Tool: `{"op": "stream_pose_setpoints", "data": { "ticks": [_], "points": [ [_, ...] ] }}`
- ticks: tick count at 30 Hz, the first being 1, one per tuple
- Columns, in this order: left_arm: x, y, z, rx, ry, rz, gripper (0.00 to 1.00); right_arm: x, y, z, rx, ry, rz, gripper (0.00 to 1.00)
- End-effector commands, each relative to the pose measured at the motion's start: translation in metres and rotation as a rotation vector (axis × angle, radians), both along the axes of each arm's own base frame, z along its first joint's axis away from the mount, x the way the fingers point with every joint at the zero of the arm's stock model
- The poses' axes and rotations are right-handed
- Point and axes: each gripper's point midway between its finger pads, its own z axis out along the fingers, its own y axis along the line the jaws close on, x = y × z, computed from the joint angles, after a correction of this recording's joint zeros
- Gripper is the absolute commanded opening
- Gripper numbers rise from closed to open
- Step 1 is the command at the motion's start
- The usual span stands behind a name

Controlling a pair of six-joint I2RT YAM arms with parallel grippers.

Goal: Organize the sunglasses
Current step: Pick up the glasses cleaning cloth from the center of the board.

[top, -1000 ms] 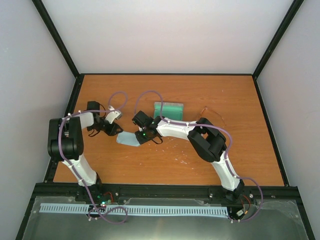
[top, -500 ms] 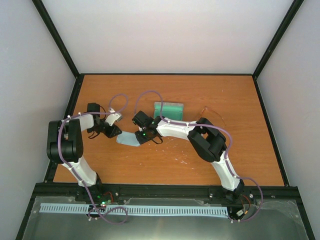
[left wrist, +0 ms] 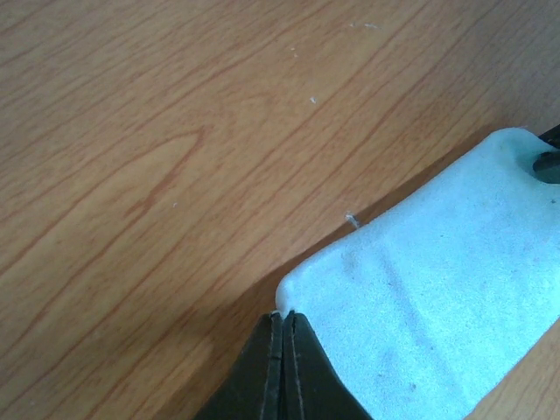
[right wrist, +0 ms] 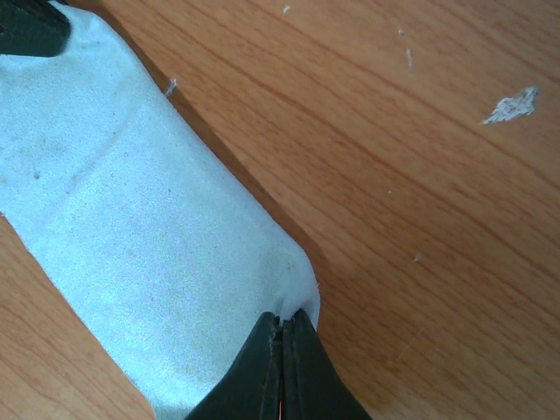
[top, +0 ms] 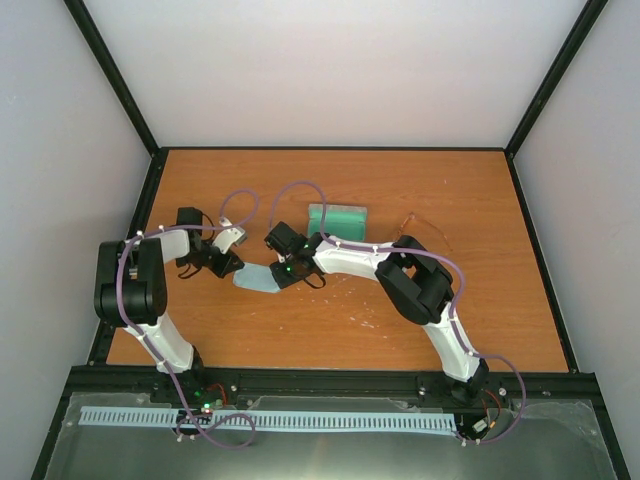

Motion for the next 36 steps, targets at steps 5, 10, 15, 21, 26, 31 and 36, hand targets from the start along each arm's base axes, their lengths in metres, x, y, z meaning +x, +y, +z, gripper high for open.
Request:
{"op": "stream_pose_setpoints", "data": {
  "ticks": [5, 10, 15, 21, 26, 31, 36],
  "points": [
    [0.002, -0.012, 0.018, -0.075, -0.011, -0.003, 0.01, 0.000, -0.014, -0.002, -0.045, -0.027, -0.034, 0.03],
    [0.009, -0.025, 0.029, -0.123, -0.014, -0.028, 0.01, 0.010, -0.024, 0.014, -0.042, -0.082, -0.072, 0.03],
    [0.017, -0.044, 0.033, -0.143, -0.015, -0.064, 0.01, 0.018, -0.036, 0.024, -0.037, -0.117, -0.111, 0.03],
    [0.023, -0.076, 0.035, -0.148, -0.018, -0.118, 0.01, 0.024, -0.051, 0.029, -0.036, -0.140, -0.145, 0.03],
    [0.029, -0.096, 0.036, -0.160, -0.024, -0.142, 0.01, 0.035, -0.070, 0.041, -0.039, -0.185, -0.196, 0.03],
    [0.042, -0.105, 0.041, -0.169, -0.052, -0.144, 0.01, 0.045, -0.088, 0.048, -0.050, -0.207, -0.229, 0.03],
    [0.054, -0.118, 0.046, -0.188, -0.062, -0.157, 0.01, 0.053, -0.101, 0.049, -0.065, -0.213, -0.248, 0.03]
  ]
}}
